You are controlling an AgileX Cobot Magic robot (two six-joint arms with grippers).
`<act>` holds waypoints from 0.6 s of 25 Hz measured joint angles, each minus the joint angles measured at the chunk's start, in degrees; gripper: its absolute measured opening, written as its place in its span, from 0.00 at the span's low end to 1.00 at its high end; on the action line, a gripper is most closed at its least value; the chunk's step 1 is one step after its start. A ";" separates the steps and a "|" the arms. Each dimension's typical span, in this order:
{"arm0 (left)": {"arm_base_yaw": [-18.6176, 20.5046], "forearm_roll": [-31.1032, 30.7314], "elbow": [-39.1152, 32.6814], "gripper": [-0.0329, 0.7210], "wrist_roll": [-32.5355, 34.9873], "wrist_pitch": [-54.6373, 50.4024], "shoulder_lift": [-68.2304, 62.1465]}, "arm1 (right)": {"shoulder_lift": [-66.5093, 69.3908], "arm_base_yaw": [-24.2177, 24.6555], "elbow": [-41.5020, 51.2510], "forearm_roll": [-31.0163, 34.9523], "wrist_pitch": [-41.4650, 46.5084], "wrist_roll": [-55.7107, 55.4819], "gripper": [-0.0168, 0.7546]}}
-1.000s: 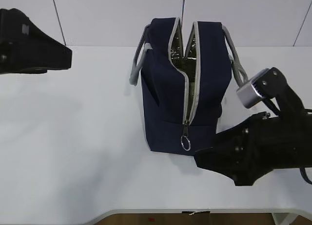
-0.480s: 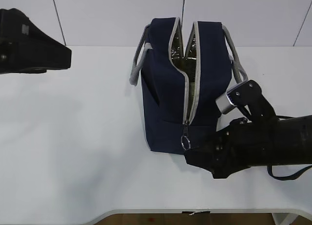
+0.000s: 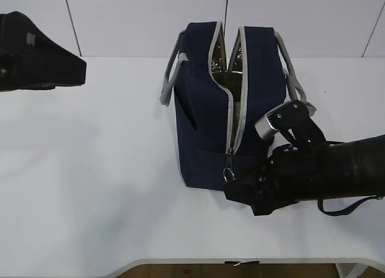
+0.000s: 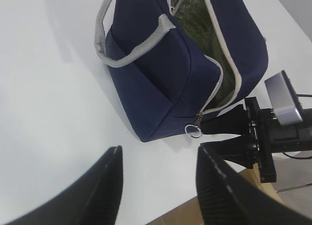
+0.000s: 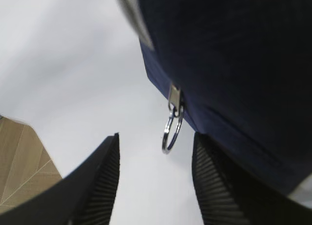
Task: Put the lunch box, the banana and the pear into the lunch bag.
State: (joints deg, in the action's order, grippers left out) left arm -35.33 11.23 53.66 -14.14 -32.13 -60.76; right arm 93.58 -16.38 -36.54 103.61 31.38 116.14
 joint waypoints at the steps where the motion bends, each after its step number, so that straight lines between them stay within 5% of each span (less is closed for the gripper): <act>1: 0.00 -0.12 0.00 0.54 0.00 0.00 0.00 | 0.45 0.00 0.00 0.00 0.00 0.00 0.52; 15: 0.00 -0.20 0.00 0.54 0.00 0.00 0.00 | 4.24 0.00 -3.85 0.00 0.58 0.00 0.47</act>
State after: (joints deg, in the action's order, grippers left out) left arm -35.33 11.03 53.66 -14.14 -32.13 -60.76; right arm 97.82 -16.38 -40.39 103.61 31.96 116.14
